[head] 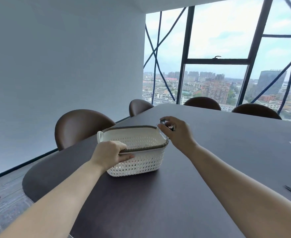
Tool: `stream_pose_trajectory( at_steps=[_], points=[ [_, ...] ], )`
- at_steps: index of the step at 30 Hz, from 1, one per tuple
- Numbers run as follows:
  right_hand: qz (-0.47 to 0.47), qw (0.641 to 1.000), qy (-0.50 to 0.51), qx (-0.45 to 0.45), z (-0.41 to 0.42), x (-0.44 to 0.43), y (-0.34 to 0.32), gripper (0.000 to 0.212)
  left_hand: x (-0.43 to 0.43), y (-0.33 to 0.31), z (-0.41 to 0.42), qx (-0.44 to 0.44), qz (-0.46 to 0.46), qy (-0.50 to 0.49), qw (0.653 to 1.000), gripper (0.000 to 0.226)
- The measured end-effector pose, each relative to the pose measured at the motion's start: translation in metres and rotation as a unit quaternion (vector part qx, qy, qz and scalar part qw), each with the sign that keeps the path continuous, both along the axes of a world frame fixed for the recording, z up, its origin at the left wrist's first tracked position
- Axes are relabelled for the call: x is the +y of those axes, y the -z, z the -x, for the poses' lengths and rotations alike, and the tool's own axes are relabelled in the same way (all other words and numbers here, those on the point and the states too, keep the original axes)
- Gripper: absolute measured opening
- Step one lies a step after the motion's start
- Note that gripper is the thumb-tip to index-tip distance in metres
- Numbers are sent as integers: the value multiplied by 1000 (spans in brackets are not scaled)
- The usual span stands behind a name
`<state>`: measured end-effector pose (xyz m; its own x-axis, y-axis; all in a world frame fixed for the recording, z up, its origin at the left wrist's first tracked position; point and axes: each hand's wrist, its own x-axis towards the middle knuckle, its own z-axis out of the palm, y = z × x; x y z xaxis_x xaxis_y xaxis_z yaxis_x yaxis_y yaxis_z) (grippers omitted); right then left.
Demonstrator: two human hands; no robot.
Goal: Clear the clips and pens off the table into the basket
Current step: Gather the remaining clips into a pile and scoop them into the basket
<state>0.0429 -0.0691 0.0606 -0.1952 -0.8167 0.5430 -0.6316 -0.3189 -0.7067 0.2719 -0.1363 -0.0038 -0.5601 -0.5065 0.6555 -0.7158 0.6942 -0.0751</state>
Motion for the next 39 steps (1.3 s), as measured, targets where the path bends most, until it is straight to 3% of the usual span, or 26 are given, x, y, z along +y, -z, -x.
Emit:
stream_pose_trajectory(
  at_steps=[6, 11, 17, 22, 24, 26, 32, 33, 36, 39],
  points=[
    [14, 999, 9, 48, 18, 24, 2, 20, 30, 5, 52, 26, 38, 116, 992, 51],
    [-54, 989, 80, 115, 64, 55, 22, 42, 54, 10, 99, 50, 24, 155, 986, 55],
    [-181, 965, 32, 186, 107, 79, 26, 16, 73, 10, 121, 57, 52, 156, 985, 50],
    [-168, 958, 52, 229, 107, 92, 27, 15, 80, 7, 128, 55, 32, 168, 984, 53],
    [-167, 954, 73, 238, 108, 97, 28, 28, 84, 6, 133, 51, 23, 167, 984, 53],
    [-173, 950, 72, 248, 113, 103, 28, 36, 86, 5, 139, 45, 21, 156, 987, 54],
    [-153, 970, 82, 168, 135, 119, 29, 18, 100, -4, 156, -40, -22, 71, 996, 84],
    [-158, 972, 86, 148, 137, 117, 31, 19, 105, -6, 159, -58, -41, 52, 996, 84],
    [-184, 972, 90, 117, 138, 114, 31, 35, 118, -7, 164, -80, -75, -6, 994, 55],
    [-173, 968, 77, 164, 139, 121, 31, 39, 129, -5, 161, -102, -118, -64, 986, 52]
  ],
)
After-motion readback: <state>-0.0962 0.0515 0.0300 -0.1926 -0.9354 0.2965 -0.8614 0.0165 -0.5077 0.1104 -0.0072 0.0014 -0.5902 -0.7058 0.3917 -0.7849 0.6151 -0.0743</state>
